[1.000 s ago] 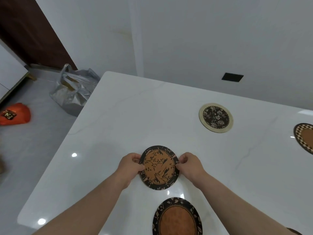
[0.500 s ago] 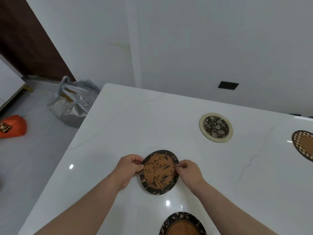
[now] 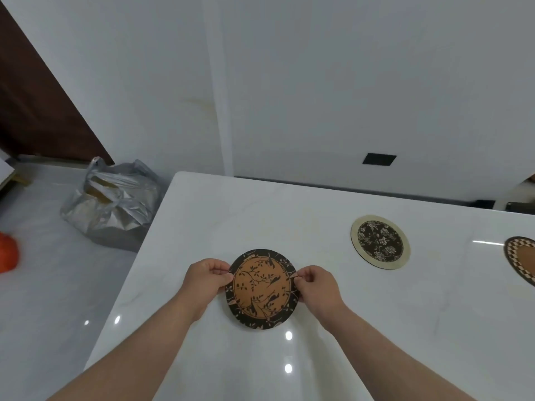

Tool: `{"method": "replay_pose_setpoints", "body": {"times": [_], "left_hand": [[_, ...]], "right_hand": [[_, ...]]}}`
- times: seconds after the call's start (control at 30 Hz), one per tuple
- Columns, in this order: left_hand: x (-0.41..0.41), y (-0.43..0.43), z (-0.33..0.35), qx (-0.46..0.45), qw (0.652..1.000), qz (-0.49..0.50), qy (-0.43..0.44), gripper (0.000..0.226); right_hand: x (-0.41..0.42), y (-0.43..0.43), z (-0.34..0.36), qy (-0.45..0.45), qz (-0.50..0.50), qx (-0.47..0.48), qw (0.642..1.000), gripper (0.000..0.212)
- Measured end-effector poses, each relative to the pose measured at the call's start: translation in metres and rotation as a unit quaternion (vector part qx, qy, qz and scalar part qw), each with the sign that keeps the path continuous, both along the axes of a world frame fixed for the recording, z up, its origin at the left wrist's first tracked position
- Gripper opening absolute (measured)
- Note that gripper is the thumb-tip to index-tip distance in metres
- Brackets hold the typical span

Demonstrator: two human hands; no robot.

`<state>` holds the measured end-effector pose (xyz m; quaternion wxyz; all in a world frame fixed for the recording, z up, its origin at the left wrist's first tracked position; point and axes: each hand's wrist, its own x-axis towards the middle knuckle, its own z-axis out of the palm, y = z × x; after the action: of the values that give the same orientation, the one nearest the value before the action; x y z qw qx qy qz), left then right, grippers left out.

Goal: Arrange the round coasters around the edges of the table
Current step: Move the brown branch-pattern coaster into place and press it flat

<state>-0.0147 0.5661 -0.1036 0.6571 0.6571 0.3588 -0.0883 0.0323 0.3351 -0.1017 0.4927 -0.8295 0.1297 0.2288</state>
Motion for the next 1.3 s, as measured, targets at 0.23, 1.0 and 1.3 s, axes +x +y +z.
{"method": "replay_pose_setpoints", "body": {"times": [0.23, 1.0, 1.3], "left_hand": [[0.047, 0.041, -0.003, 0.051, 0.998, -0.031, -0.007, 0.016], [0.093, 0.118, -0.059, 0.45, 0.824, -0.337, -0.072, 0.095], [0.081, 0.124, -0.082, 0.539, 0.75, -0.37, -0.098, 0.106]], "right_hand": [[0.041, 0.044, 0.0, -0.007, 0.008, -0.019, 1.0, 0.018], [0.107, 0.089, -0.048, -0.209, 0.291, -0.26, 0.897, 0.069], [0.095, 0.077, -0.071, -0.237, 0.355, -0.331, 0.842, 0.103]]}}
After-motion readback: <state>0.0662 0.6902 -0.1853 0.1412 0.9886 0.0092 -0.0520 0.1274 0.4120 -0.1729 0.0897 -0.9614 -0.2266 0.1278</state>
